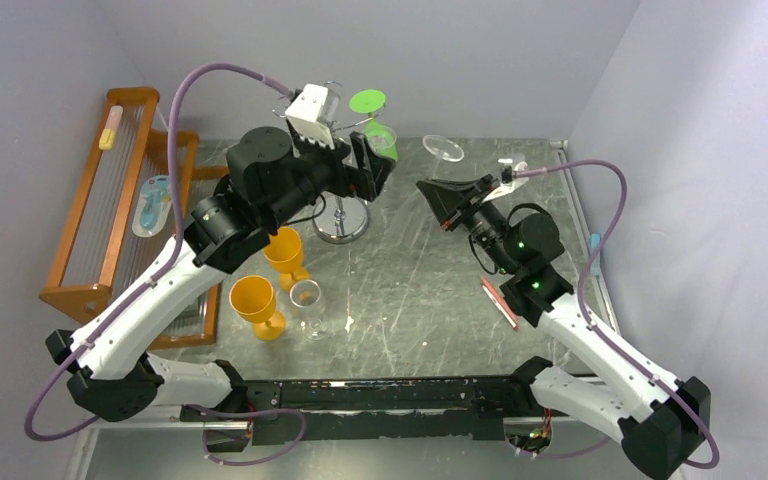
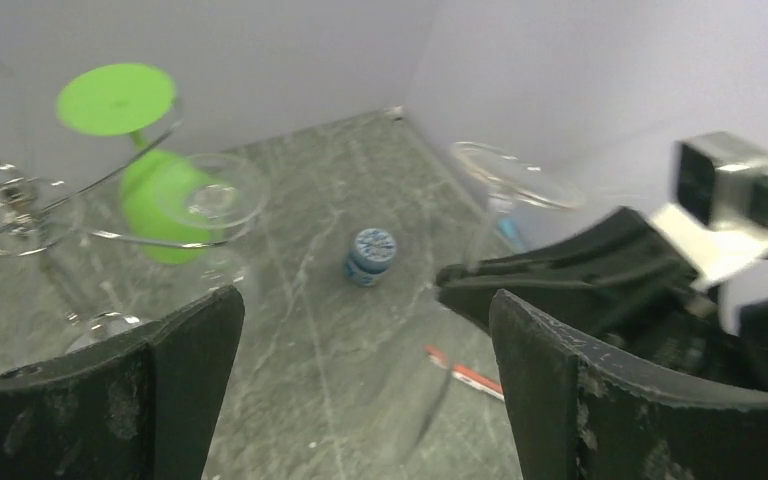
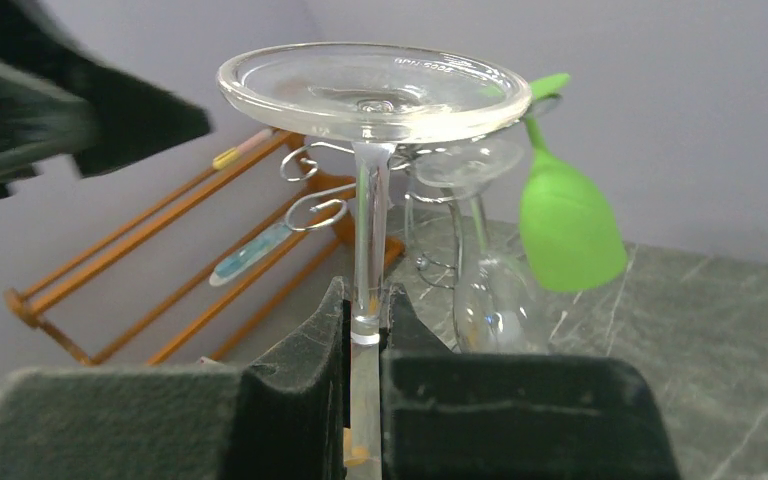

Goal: Place the wine glass upside down on the wine glass rack

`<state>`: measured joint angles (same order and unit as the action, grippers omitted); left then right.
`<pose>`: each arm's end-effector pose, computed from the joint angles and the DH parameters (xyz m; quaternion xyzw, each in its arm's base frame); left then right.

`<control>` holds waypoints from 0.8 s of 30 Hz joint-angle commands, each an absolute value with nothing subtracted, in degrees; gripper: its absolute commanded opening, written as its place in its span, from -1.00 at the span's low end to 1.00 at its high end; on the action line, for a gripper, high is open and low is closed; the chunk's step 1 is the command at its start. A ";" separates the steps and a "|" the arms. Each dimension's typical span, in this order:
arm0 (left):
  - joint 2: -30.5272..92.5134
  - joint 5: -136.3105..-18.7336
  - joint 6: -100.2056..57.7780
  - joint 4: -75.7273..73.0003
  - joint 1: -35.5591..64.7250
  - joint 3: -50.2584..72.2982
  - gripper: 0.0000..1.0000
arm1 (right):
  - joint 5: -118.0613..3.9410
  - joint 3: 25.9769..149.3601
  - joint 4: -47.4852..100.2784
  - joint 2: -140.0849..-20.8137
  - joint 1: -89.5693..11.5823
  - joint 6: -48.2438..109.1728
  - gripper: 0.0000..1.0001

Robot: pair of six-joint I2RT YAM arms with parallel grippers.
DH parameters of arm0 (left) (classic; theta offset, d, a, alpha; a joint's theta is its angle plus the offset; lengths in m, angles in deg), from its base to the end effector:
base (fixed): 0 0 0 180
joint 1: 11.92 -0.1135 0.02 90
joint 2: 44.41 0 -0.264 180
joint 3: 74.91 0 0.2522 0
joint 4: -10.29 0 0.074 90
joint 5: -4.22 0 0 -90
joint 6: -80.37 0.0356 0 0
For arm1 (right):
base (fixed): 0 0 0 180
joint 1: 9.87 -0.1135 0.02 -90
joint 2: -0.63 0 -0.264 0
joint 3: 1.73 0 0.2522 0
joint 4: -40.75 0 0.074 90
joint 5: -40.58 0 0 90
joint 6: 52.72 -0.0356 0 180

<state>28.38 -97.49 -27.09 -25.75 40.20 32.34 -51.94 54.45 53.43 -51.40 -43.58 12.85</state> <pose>0.1645 -0.1997 0.5054 0.1445 0.7019 -0.3357 0.6114 0.1771 0.1201 0.3716 -0.0658 0.5925 0.4015 0.6953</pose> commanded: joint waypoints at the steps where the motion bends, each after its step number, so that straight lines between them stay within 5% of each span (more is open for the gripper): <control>1: 28.36 -91.28 -30.03 -30.65 33.22 35.26 0.93 | -61.19 59.29 55.96 -54.93 -43.89 20.77 -1.00; 24: 25.42 -93.03 -29.17 -39.68 10.26 32.19 0.93 | -45.06 72.48 60.25 -79.95 -55.57 25.06 -1.00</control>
